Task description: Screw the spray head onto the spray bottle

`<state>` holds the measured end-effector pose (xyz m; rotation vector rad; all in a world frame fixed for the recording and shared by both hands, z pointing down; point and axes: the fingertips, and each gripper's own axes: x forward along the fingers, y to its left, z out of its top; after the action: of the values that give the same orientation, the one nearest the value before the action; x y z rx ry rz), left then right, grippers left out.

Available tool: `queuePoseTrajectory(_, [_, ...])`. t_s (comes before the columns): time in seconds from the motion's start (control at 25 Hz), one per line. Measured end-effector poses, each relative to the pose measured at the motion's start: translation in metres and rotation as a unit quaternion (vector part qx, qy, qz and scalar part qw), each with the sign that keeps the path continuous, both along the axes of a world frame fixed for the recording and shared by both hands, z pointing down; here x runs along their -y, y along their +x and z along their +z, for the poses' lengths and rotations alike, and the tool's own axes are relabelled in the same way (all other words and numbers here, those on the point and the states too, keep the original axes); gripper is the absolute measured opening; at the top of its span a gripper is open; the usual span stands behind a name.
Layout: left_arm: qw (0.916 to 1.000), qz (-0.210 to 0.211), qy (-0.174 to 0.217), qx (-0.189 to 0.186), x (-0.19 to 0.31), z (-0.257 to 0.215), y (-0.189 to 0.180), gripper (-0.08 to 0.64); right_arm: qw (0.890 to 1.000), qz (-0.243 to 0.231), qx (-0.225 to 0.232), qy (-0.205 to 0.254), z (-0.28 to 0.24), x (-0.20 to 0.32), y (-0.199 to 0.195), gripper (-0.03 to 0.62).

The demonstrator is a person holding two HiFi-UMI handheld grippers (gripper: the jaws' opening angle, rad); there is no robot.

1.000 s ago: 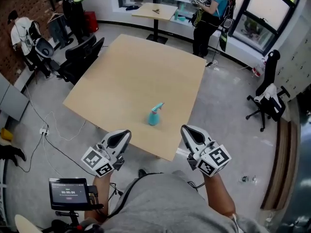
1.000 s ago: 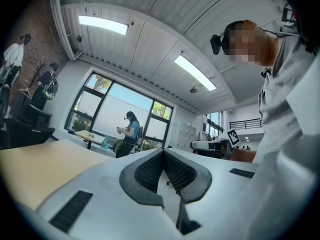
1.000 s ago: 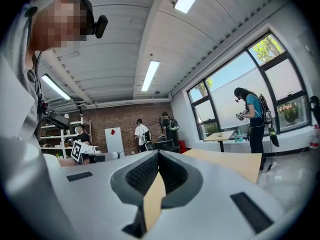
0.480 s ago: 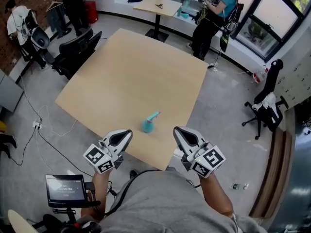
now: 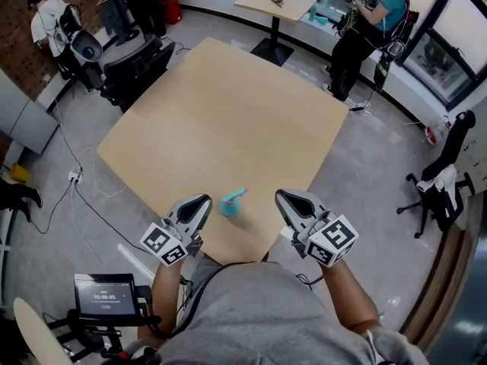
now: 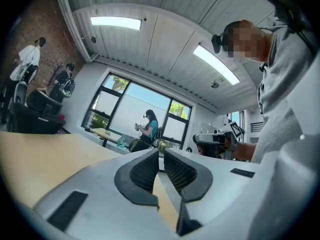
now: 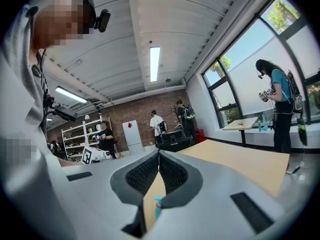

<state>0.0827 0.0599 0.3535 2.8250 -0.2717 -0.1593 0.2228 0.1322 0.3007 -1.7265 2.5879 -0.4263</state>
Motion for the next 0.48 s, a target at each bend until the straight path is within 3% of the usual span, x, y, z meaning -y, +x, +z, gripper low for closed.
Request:
queuePoseTrajectory(0.04, [1.0000,-0.002,-0.005,0.002,-0.002,0.008,-0.003,0.021,1.000,-0.004,-0.001,-0.001,0.000,0.000,0.000,0.006])
queuePoseTrajectory(0.16, [0.9985,0.017,-0.012,0.051,-0.002,0.056,-0.007,0.249,1.000,0.005,0.007,-0.004,0.003,0.007,0.001,0.006])
queuePoseTrajectory(0.2, [0.9967,0.030,-0.007,0.075,0.006,0.078,-0.005,0.282,1.000,0.012,0.012,-0.007,0.008,0.016,0.001,0.006])
queuePoseTrajectory(0.32, [0.9864,0.071,0.022,0.147,0.029,0.148,0.004,0.316,0.999,0.015,0.008,-0.027,0.027,0.044,-0.013,0.006])
queuePoseTrajectory(0.48, [0.9612,0.143,0.073,0.224,-0.002,0.207,0.027,0.332,0.997,-0.017,-0.033,-0.064,0.027,0.036,-0.039,0.006])
